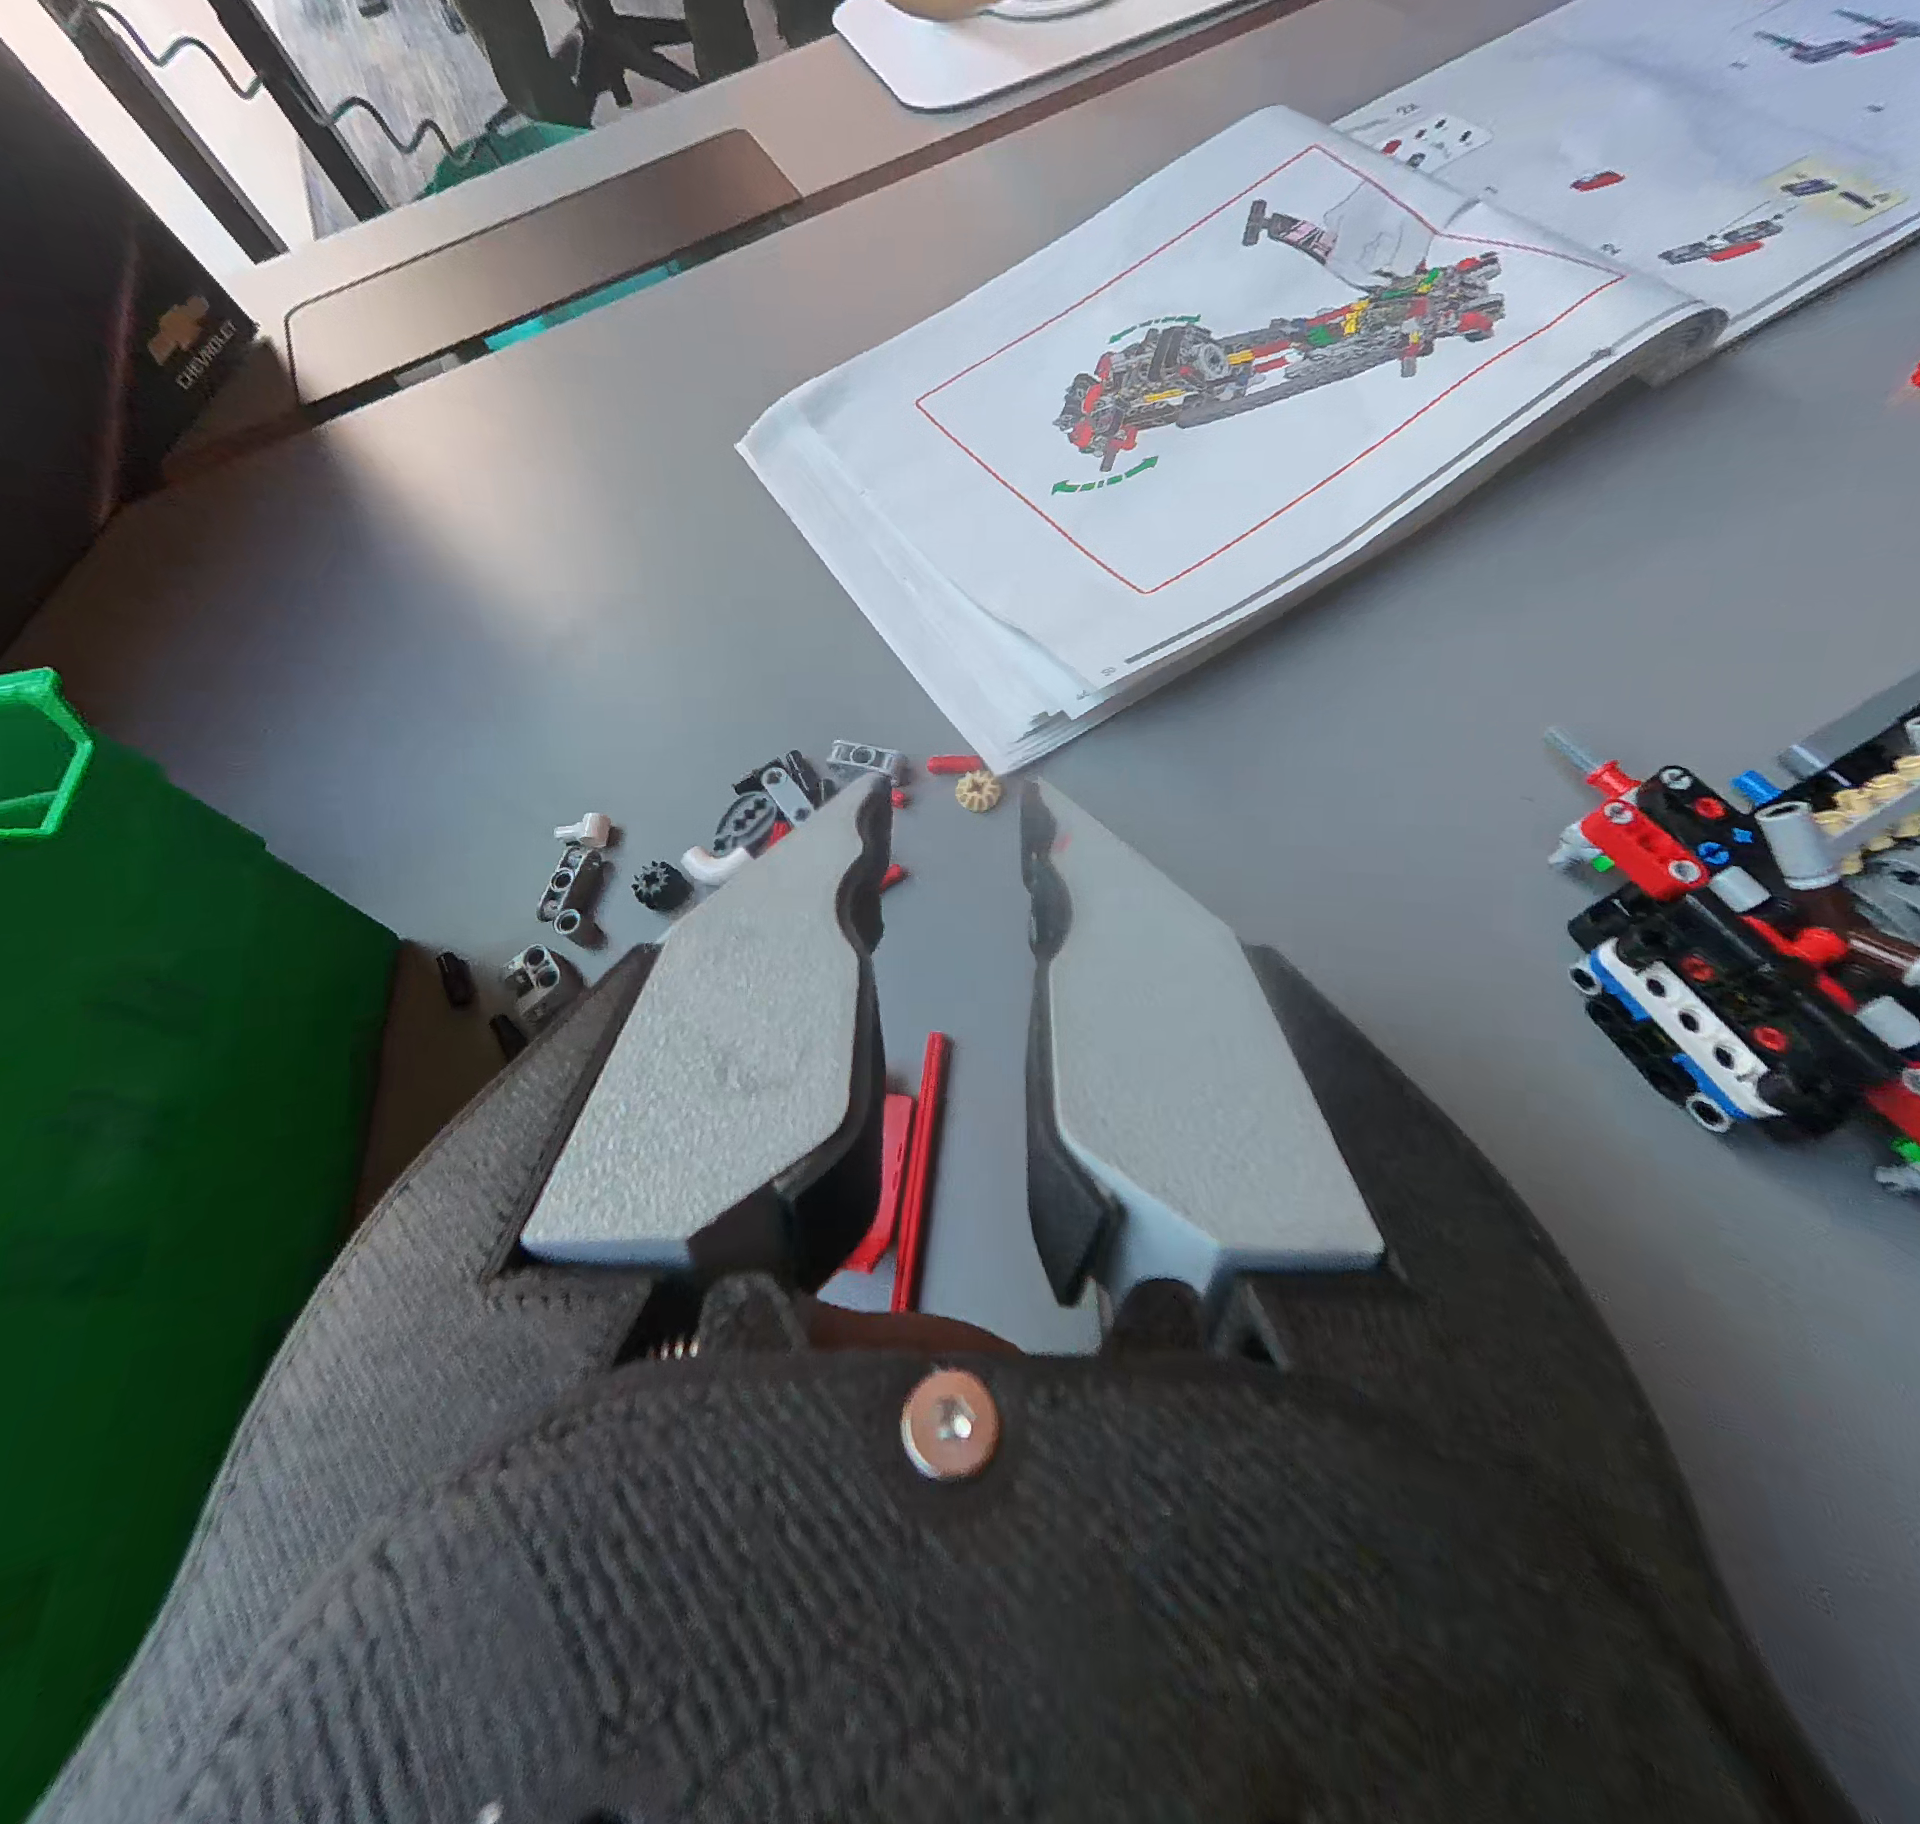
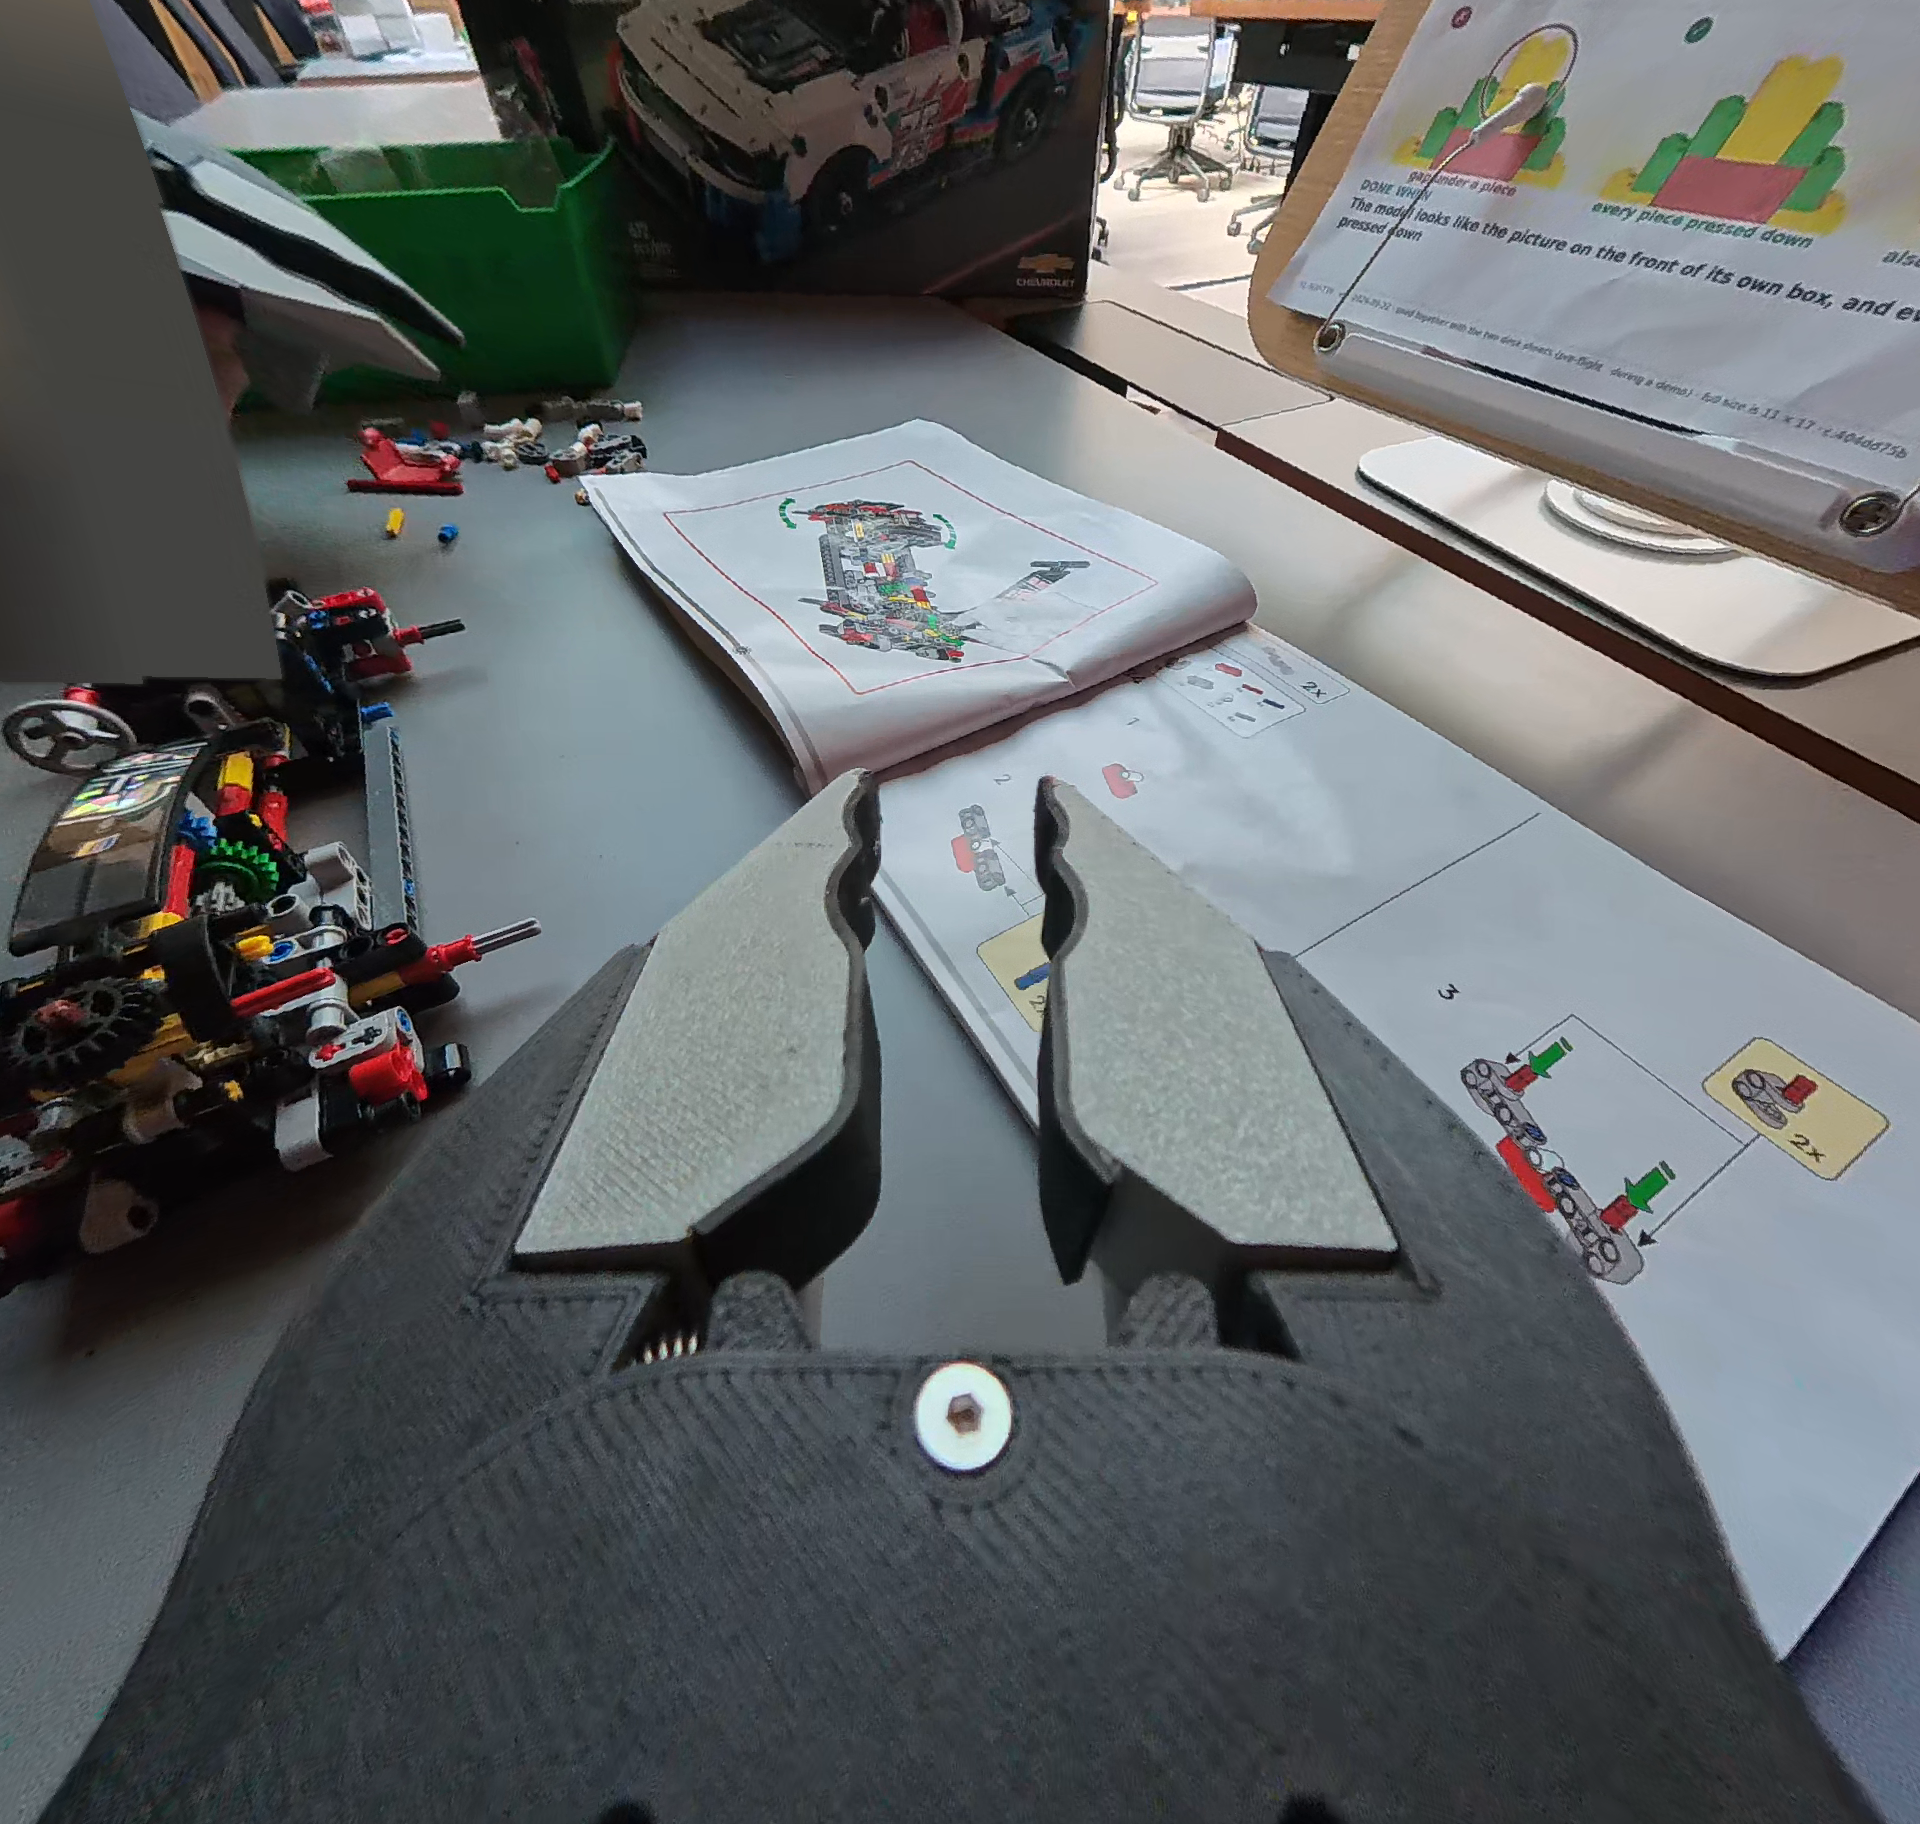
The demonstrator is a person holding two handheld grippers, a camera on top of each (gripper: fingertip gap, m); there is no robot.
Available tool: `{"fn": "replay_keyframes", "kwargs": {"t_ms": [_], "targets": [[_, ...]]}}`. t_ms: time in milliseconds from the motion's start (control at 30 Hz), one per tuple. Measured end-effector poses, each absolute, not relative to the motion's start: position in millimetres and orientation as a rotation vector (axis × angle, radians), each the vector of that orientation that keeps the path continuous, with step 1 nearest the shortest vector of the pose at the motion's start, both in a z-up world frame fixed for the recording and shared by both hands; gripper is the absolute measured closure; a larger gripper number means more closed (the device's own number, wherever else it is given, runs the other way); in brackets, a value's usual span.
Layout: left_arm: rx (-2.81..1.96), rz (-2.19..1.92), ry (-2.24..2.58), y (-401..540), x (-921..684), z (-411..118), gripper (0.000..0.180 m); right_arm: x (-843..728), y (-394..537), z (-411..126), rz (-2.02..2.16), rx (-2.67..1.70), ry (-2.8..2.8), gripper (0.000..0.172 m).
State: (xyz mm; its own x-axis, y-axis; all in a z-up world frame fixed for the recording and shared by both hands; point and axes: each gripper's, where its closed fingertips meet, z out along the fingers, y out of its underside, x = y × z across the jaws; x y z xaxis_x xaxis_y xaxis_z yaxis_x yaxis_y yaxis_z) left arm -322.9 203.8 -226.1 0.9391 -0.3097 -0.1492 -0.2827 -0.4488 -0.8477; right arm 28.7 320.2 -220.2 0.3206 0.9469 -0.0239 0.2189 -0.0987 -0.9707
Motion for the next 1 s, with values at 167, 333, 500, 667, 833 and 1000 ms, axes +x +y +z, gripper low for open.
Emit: {"fn": "replay_keyframes", "kwargs": {"t_ms": [167, 333, 500, 667, 833, 1000], "targets": [[-2.101, 0.011, 0.411, 194.6, -328.3, -222.6, 0.159, 30.1, 323.5, -219.5, 0.864, -1.555, -1.083, 0.145], [-2.196, 0.096, 0.438, 192.6, -347.7, -226.7, 0.167, 29.0, 324.3, -221.7, 0.857, -1.566, -1.092, 0.146], [-2.199, 0.010, 0.626, 214.6, -330.8, -219.6, 0.168, 28.9, 325.1, -222.0, 0.825, -1.559, -1.093, 0.147], [-2.254, 0.037, 1.049, 238.2, -317.9, -232.1, 0.169, 28.5, 324.1, -222.4, 0.825, -1.556, -1.100, 0.147], [-2.255, 0.063, 1.493, 243.3, -308.2, -262.7, 0.169, 28.6, 323.2, -221.7, 0.856, -1.557, -1.100, 0.148], [-2.278, 0.154, 1.720, 249.4, -318.5, -277.0, 0.170, 31.5, 324.2, -217.3, 0.921, -1.554, -1.067, 0.149]]}}
